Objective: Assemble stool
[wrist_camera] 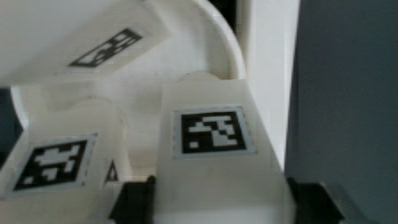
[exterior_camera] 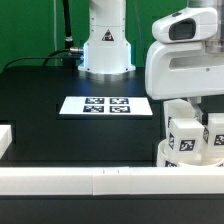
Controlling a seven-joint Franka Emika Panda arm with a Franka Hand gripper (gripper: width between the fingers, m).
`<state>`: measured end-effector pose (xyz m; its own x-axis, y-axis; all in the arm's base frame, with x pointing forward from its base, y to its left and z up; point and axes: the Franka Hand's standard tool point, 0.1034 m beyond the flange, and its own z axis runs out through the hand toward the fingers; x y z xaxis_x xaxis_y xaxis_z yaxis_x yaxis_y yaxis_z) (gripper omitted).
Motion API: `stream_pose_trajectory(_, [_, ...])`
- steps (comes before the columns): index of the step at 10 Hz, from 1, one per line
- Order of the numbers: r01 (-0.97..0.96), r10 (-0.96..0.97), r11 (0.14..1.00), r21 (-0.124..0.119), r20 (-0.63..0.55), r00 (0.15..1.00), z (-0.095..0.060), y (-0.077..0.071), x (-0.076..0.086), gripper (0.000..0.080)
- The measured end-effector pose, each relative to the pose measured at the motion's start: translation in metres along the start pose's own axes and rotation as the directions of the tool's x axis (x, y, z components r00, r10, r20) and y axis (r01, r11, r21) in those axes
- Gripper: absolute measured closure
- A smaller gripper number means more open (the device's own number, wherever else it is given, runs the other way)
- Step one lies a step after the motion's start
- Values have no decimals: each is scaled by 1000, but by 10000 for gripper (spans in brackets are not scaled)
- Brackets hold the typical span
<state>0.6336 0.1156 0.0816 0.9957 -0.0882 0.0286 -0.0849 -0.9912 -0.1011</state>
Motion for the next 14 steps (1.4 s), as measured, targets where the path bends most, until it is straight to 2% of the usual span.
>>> stream_pose_trajectory(5, [-345,345,938,11,6,938,0,3,1,463])
stream_pose_trajectory(7, [-479,479,877,28,16,878,0,6,2,463])
stream_pose_trajectory(10, [-721,720,692,35,43,693,0,6,-1,463])
stream_pose_trajectory(14, [-851,849,524,28,59,524,1,4,-2,463])
